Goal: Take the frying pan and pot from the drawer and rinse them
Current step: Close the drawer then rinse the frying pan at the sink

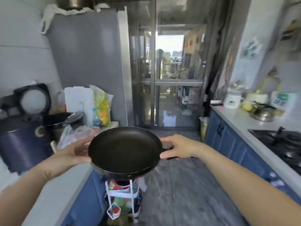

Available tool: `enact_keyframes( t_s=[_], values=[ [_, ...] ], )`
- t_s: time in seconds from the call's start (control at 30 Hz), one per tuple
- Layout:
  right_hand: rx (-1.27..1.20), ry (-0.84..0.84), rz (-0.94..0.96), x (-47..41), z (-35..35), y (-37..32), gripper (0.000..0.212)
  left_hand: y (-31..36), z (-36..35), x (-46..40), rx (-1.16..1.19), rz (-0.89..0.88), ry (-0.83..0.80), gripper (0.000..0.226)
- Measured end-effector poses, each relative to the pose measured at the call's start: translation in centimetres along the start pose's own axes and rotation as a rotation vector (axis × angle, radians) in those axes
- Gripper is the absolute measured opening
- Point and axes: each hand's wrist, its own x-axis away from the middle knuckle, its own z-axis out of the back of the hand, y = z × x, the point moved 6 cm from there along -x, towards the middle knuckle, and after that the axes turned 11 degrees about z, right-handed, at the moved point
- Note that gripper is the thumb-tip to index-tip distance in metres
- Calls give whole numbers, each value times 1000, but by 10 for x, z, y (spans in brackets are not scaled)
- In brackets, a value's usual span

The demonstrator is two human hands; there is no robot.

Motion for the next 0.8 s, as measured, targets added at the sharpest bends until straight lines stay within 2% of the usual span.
enact_keyframes(
  t_s=[0.17, 0.27, 0.47, 0.57, 0.8],
  values=[
    [-76, 178, -161, 33, 78, 112, 54, 43, -86, -166, -39, -18, -203, 105],
    [-84, 264, -261, 53, 124, 170, 49, 68, -141, -262, -66, -24, -299, 90],
    [-149, 443, -457, 101, 204, 288, 61, 132, -270, -426, -210, -54, -549, 77],
    [-171, 542, -533, 129, 233, 344, 57, 153, -340, -500, -228, -75, -646, 67],
    [-159, 617, -634, 180, 315, 473, 42, 187, -507, -650, -246, -83, -796, 71]
  ],
)
